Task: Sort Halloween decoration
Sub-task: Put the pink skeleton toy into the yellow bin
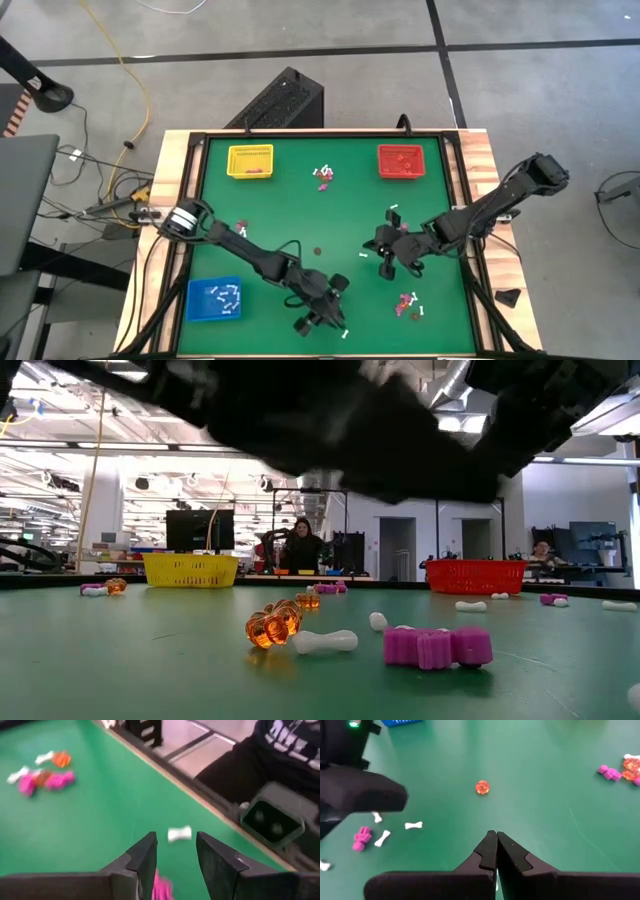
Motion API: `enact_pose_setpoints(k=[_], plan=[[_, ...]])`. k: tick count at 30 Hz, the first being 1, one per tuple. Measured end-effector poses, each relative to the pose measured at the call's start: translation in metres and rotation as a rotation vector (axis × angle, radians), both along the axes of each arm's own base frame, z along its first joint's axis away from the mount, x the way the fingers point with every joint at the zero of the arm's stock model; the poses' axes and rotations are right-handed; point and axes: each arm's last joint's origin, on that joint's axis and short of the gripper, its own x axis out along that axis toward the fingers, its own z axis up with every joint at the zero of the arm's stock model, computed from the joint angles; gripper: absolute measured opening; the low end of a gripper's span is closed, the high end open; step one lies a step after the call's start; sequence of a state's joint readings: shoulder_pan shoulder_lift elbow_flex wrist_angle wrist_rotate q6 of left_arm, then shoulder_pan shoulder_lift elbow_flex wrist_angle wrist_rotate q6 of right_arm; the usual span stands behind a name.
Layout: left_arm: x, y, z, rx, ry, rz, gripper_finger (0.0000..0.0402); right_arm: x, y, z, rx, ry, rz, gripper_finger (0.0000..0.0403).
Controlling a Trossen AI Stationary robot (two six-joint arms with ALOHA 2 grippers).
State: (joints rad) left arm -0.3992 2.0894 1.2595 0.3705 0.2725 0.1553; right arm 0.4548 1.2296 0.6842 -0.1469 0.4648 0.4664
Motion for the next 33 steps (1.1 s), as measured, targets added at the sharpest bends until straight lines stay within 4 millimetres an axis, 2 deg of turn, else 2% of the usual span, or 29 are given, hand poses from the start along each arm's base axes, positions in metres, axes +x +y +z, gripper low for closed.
enact_pose_setpoints(k=[3,7,10,16,20,25,33], plan=[[0.004,-0.002,0.002,0.036,0.059,0.016,0.0129,-0.001,0.004,0.001,0.007,-0.017,0.014,0.0032],[0.005,0.0,0.002,0.112,0.073,0.107,0.0129,-0.003,0.011,0.001,0.019,-0.022,0.037,0.0032],[0.005,0.0,0.001,0.123,0.069,0.107,0.0129,-0.008,0.019,0.001,0.043,-0.019,0.053,0.0032],[0.004,-0.005,-0.013,0.125,0.129,0.121,0.0129,-0.02,0.037,0.001,0.054,-0.039,0.063,0.0032],[0.002,-0.016,-0.018,0.167,0.176,0.129,0.0129,-0.026,0.046,0.002,0.032,-0.067,0.061,0.0032],[0.007,-0.021,-0.016,0.199,0.186,0.171,0.0129,-0.029,0.05,0.002,0.031,-0.08,0.059,0.0032],[0.009,-0.019,-0.028,0.228,0.298,0.184,0.0128,-0.029,0.05,0.002,0.034,-0.082,0.057,0.0032]])
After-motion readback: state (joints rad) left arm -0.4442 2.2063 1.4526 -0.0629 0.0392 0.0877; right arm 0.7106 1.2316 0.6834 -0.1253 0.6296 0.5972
